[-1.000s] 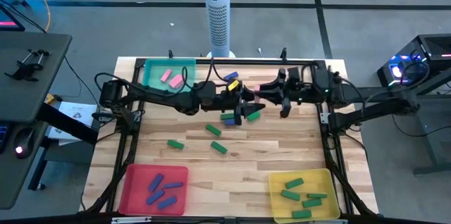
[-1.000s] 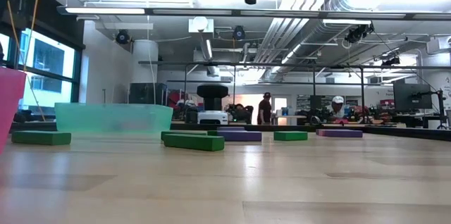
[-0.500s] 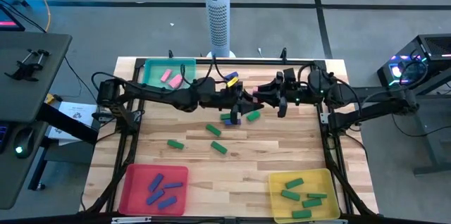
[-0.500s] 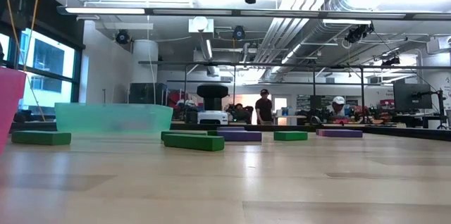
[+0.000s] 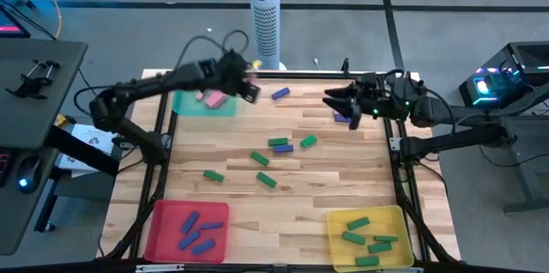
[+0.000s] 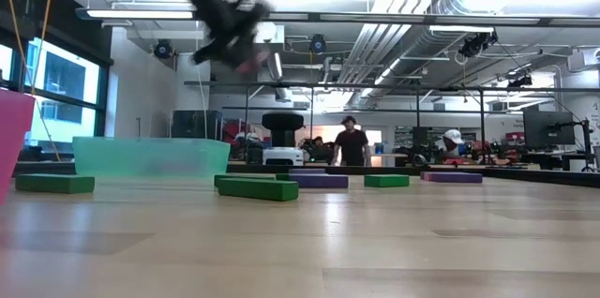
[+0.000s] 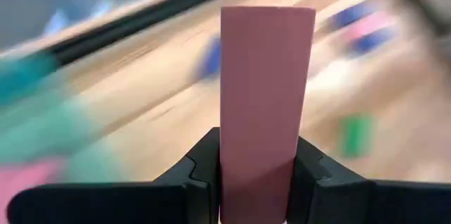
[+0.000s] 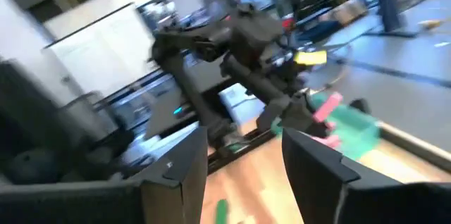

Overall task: Sort blocks
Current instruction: Put the pink block into the green bin, then put the blue block into the red bin

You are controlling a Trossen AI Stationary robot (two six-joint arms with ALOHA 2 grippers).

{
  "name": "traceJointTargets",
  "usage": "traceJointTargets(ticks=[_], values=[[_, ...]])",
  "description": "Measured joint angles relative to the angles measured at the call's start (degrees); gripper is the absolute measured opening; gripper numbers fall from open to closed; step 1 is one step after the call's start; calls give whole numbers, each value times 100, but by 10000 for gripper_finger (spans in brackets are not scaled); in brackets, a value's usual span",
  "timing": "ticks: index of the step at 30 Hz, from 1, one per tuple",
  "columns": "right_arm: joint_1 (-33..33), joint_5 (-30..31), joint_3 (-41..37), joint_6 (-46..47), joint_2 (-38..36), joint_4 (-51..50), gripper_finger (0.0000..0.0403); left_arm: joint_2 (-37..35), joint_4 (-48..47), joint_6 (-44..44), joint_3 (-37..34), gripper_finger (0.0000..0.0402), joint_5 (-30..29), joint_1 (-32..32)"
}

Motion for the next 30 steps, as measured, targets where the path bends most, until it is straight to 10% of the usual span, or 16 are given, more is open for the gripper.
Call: traceJointTargets(ticks=[10, 30], values=[[-61, 1561, -2, 683, 489, 19, 161, 1240, -1815, 2136, -4, 74, 500, 2514], [5, 116, -2, 1292, 2518, -83, 161, 1531, -2167, 2880, -6, 193, 575, 3387]])
